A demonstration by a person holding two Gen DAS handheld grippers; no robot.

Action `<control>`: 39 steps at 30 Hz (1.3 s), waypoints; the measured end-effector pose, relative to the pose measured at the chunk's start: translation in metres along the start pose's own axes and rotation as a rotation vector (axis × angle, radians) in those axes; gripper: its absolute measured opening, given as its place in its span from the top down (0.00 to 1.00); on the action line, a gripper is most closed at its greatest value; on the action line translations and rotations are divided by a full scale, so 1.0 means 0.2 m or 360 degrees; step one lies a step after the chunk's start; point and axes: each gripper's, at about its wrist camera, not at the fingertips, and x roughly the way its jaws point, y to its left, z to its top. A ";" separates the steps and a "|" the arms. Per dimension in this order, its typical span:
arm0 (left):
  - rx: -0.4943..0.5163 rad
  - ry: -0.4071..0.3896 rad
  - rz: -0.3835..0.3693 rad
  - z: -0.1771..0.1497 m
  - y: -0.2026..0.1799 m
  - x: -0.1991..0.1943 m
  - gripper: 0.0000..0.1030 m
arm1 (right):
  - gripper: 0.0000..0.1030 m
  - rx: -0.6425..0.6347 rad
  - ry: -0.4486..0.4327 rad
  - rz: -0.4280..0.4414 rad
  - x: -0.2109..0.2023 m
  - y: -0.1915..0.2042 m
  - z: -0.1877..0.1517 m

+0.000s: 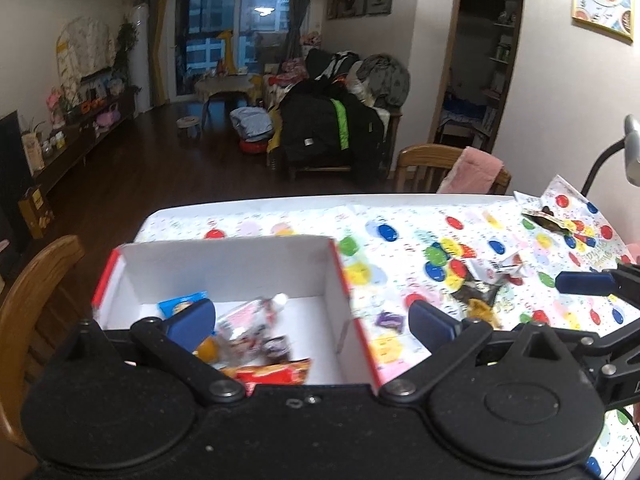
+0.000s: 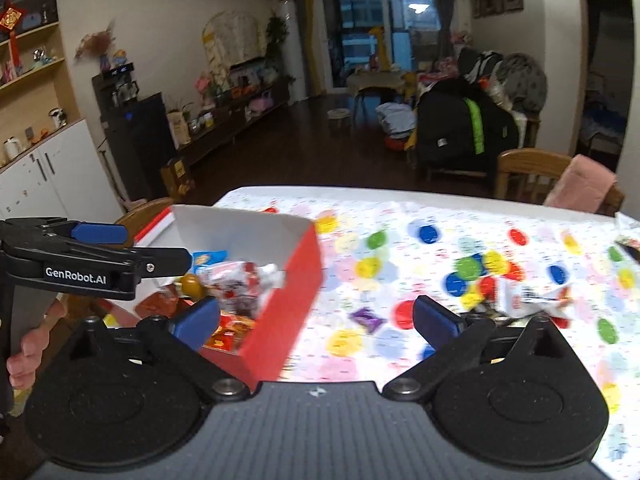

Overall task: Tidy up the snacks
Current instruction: 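Move both tools back toward the candies on the table, then grasp the red-white candy stick with the left tool while the right tool grasps the yellow packet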

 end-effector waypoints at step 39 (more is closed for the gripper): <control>0.0209 0.0282 -0.0187 -0.32 -1.03 0.87 0.31 | 0.05 0.0151 0.0324 -0.0012 0.41 -1.03 -0.21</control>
